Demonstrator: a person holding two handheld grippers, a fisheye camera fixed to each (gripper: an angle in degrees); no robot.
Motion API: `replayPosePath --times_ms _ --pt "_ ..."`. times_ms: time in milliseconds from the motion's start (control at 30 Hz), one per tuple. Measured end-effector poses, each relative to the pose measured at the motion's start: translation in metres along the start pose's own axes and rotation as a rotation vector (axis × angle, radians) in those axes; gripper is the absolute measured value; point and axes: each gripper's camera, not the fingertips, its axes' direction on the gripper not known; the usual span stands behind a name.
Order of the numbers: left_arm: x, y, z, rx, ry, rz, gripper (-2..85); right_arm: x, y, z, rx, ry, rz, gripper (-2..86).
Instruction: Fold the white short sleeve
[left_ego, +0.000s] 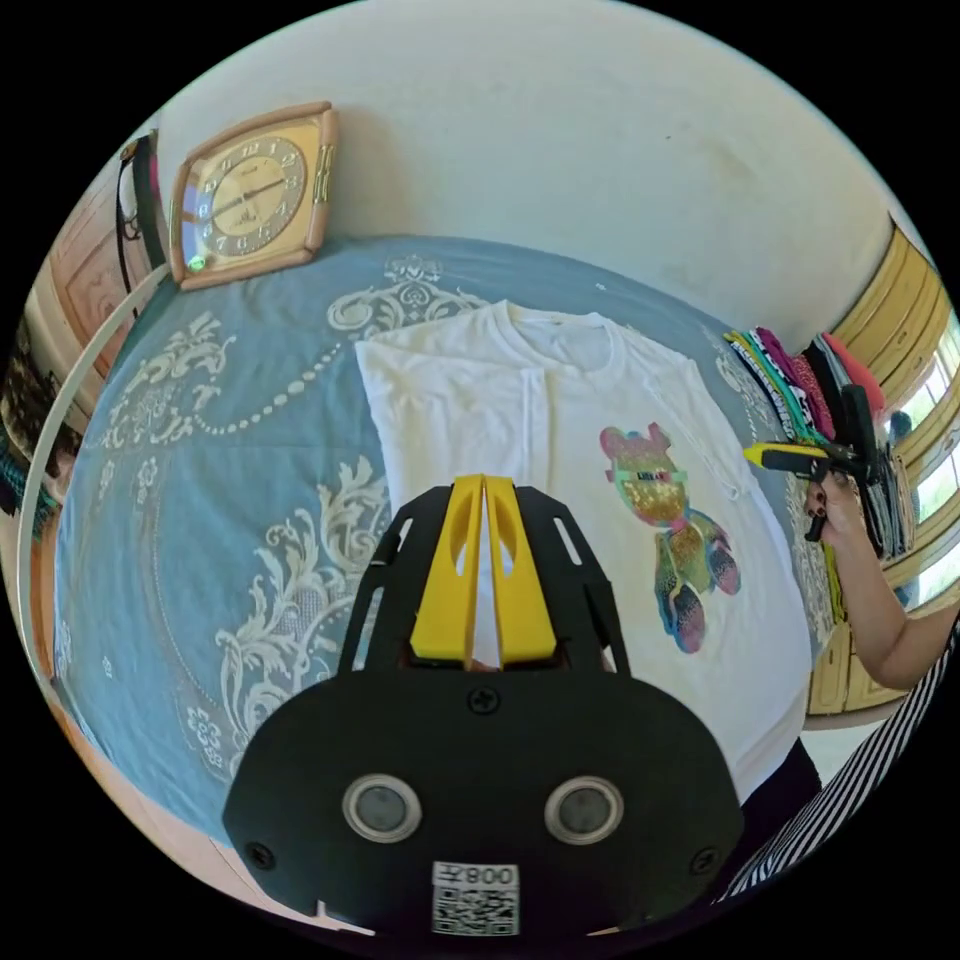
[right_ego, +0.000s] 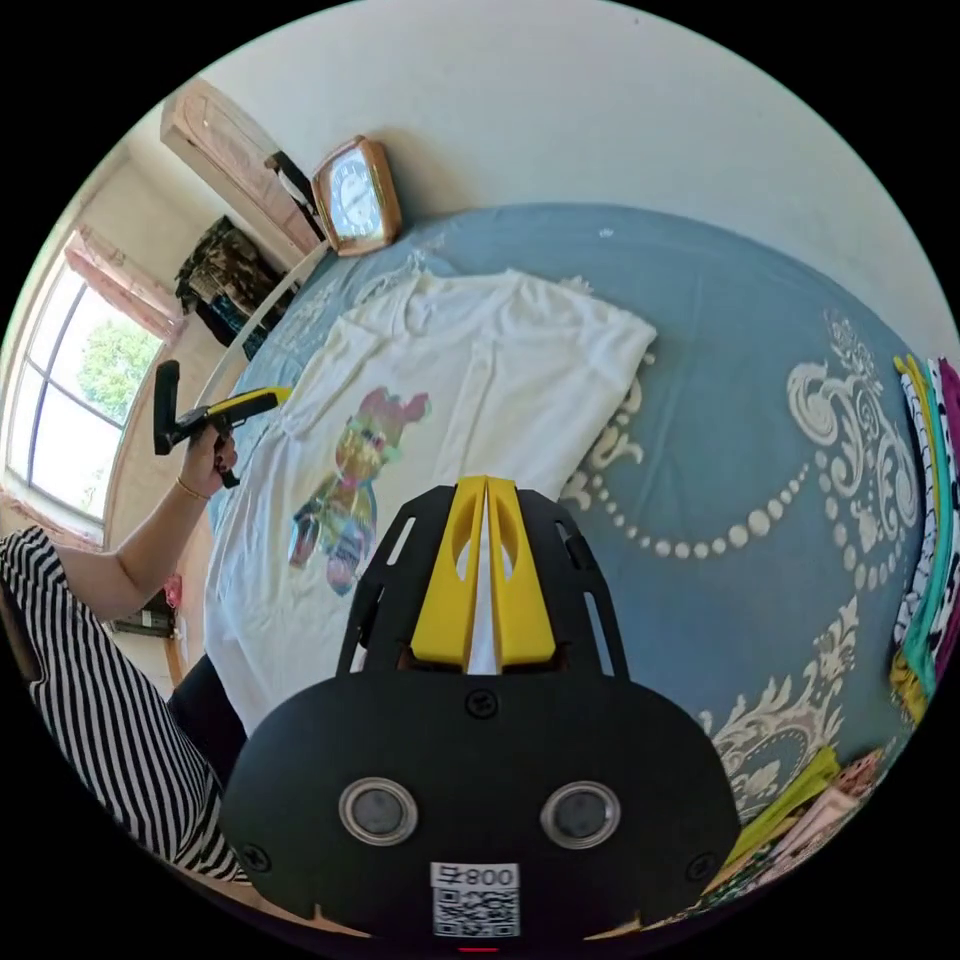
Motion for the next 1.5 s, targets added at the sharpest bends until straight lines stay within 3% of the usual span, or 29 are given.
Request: replayPosePath --times_ms 67,100,367,533,800,1067,1500 --pt "-0.012 0.005 0.006 -0.065 0.027 -0.01 0.2 -0.003 0.015 0.019 -0.096 0.019 0.018 0.0" --pt "-0.021 0.007 0.007 -0.11 0.032 -0.04 0.2 0.001 0.023 0.012 -0.028 -0.023 0.052 0.0" --pt "-0.073 0.083 -0.091 -0.07 0.157 -0.148 0.6 -0.023 0.086 -0.054 -0.054 -0.02 0.095 0.1" --pt "-0.111 0.194 -0.131 -0.191 0.165 -0.319 2.3 -0.023 0.221 -0.086 -0.113 -0.118 0.291 0.3" --pt "-0.176 0.363 -0.183 -0.202 0.453 -0.675 10.5 -0.013 0.413 -0.123 -0.022 -0.329 0.618 3.6" --pt "-0.195 0.414 -0.19 -0.15 0.634 -0.722 13.1 -0.011 0.488 -0.132 0.034 -0.45 0.684 7.9" --pt "-0.212 0.465 -0.217 -0.176 0.698 -0.74 12.2 -0.015 0.568 -0.118 0.096 -0.582 0.757 8.2"
